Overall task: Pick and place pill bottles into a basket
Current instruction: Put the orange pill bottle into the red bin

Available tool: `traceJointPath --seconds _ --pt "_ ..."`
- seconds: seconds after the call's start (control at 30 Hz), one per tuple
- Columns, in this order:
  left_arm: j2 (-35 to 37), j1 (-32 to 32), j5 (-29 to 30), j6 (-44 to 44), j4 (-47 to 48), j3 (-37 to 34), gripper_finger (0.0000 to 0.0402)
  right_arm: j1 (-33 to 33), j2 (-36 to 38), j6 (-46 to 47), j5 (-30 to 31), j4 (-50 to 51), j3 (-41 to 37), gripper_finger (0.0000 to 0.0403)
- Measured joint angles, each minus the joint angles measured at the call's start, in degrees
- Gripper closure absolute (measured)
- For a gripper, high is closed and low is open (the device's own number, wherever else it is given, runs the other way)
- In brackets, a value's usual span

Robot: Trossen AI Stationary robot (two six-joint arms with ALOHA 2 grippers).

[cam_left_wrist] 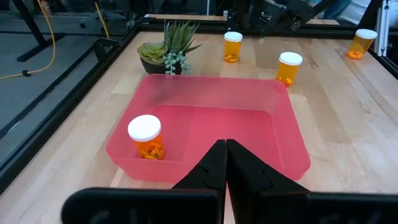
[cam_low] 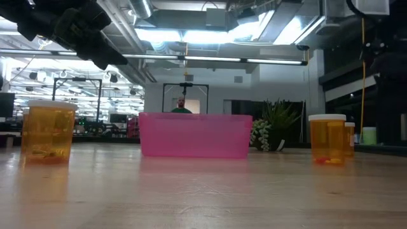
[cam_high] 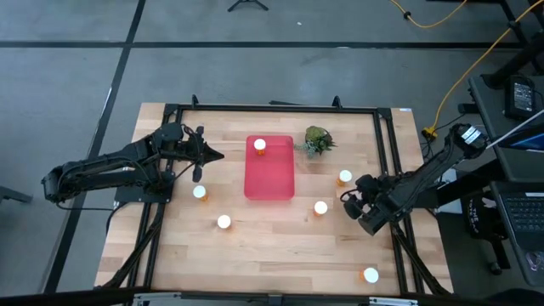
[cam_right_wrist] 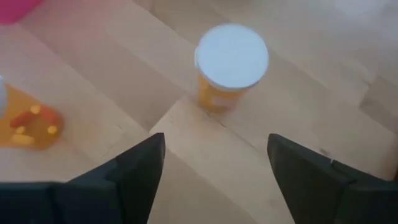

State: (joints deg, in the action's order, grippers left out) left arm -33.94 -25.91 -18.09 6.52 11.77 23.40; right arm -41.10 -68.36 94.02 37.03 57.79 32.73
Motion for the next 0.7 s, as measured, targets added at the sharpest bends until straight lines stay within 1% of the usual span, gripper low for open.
traceJointPath --seconds 0.13,0.23,0.47,0.57,0.7 --pt "0.0 0.0 0.0 0.0 0.0 0.0 0.039 0.0 0.0 -0.3 0.4 -4.3 -2.7 0.0116" --pt "0.0 0.0 0.0 0.0 0.0 0.0 0.0384 -0.1 0.0 -0.7 0.6 -5.7 -3.8 0.0116" --pt "0.0 0.0 0.0 0.0 0.0 0.0 0.0377 -0.1 0.0 -5.8 3.0 -9.7 -4.1 0.0116" --pt "0.0 0.0 0.0 0.0 0.0 0.0 0.0379 -0.1 0.0 -6.9 3.3 -10.5 -4.1 0.0116" --pt "0.0 0.0 0.0 -1.3 0.0 0.0 0.0381 -0.1 0.0 -7.0 5.4 -10.4 -4.1 0.0116"
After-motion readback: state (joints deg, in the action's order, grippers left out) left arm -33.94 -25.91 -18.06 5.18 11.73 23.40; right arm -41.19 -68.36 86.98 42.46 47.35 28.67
